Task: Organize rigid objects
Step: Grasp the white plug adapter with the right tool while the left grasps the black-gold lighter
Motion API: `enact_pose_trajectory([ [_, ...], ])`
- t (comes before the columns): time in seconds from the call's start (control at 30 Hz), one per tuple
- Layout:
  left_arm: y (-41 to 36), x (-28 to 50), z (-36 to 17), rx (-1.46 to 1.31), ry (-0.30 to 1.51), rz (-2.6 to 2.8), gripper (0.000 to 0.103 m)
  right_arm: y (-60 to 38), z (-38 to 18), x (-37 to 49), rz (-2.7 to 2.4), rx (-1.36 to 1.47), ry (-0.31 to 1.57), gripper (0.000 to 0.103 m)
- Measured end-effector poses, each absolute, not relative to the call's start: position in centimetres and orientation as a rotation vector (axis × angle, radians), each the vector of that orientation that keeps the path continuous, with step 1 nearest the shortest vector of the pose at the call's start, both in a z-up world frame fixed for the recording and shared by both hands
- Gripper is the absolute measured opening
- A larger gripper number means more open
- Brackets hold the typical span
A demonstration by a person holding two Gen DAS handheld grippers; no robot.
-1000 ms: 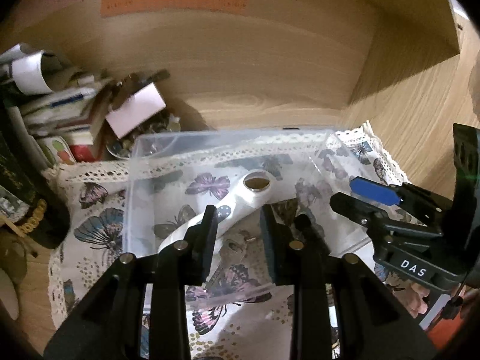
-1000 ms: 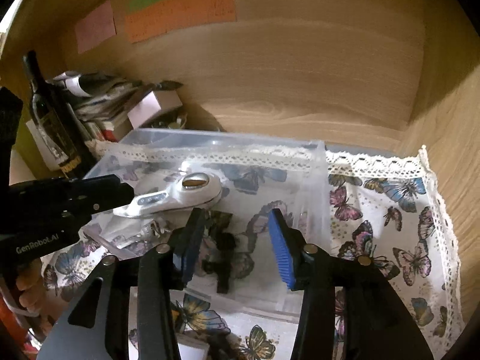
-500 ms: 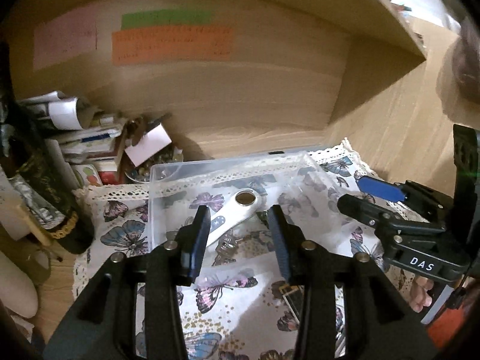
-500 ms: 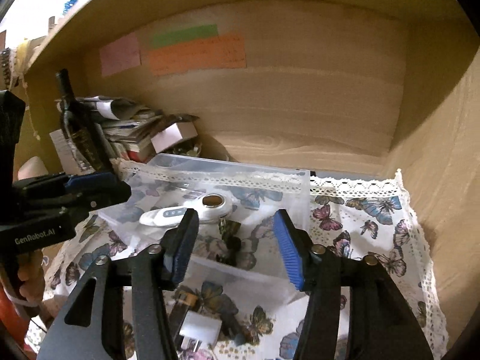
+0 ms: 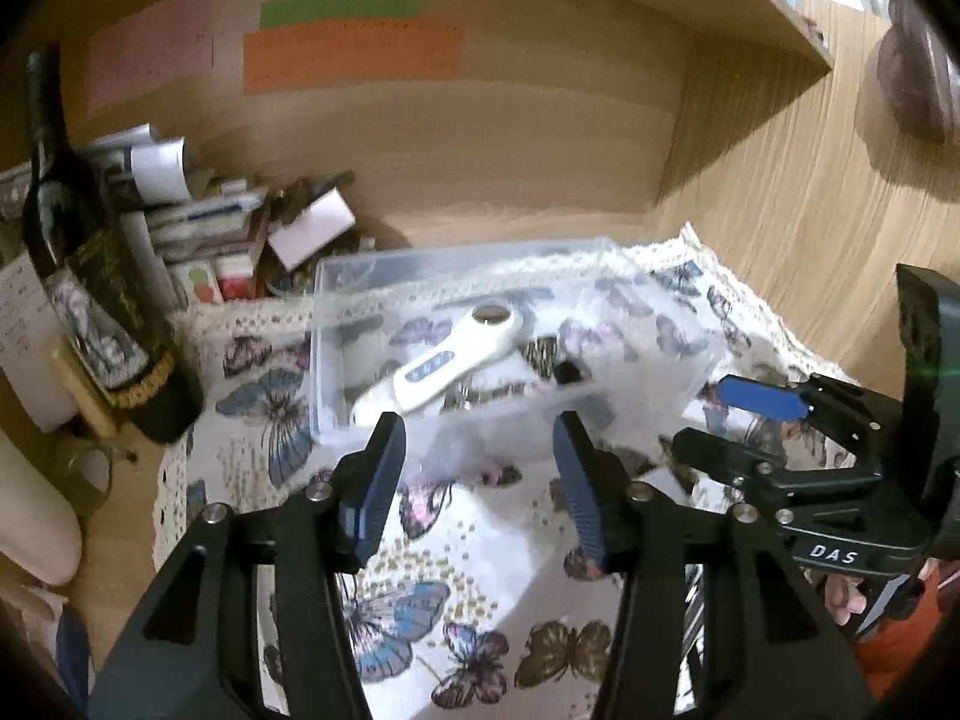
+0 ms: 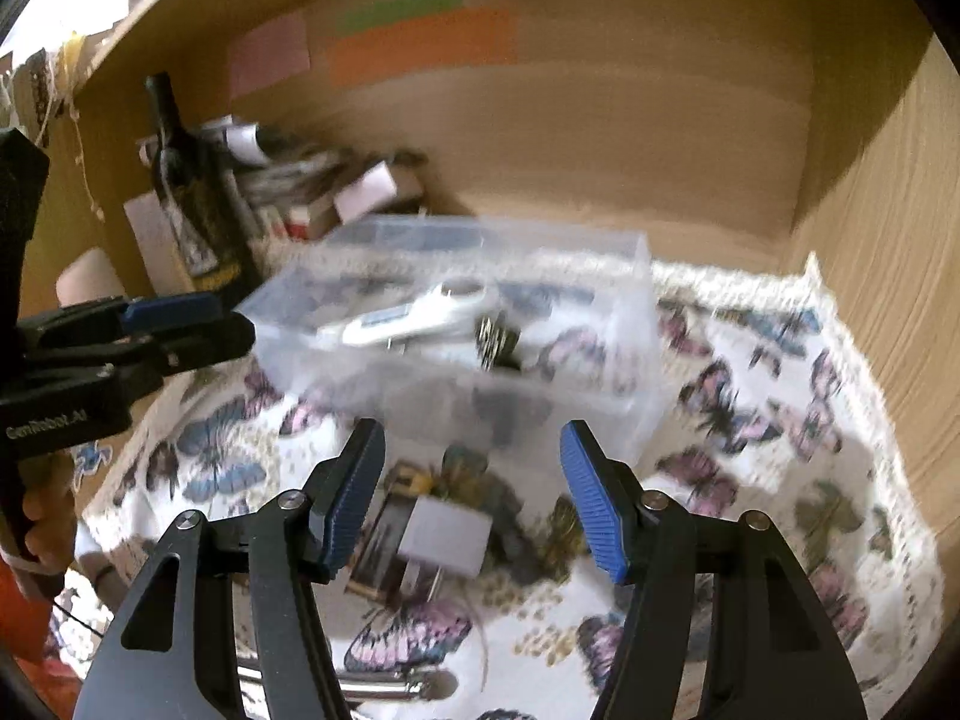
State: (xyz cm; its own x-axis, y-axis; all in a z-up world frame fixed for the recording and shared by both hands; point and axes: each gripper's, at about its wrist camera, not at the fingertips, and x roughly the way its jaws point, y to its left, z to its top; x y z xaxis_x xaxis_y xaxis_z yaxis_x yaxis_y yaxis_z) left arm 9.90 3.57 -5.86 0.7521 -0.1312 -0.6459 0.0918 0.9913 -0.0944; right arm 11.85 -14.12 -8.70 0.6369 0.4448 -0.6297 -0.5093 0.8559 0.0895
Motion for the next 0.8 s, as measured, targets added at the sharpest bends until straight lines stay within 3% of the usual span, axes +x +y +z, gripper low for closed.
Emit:
enact_pose_trajectory([
  [0.27, 3.5, 10.1, -8.5, -0.078, 0.792, -0.135, 0.051, -13.5, -12.3, 12.5, 0.585, -0.11, 0.84, 0.055],
  [0.43, 3.0, 10.4, -9.5, -0.08, 0.822, -0.159, 0.051, -13.1, -13.6, 12.7, 0.601, -0.103, 0.893, 0.04],
  [0.8, 0.1, 11.1, -11.7, -0.062, 0.915, -0.23, 0.051, -14.7, -12.0, 12.2, 0.57, -0.065, 0.821, 0.039],
])
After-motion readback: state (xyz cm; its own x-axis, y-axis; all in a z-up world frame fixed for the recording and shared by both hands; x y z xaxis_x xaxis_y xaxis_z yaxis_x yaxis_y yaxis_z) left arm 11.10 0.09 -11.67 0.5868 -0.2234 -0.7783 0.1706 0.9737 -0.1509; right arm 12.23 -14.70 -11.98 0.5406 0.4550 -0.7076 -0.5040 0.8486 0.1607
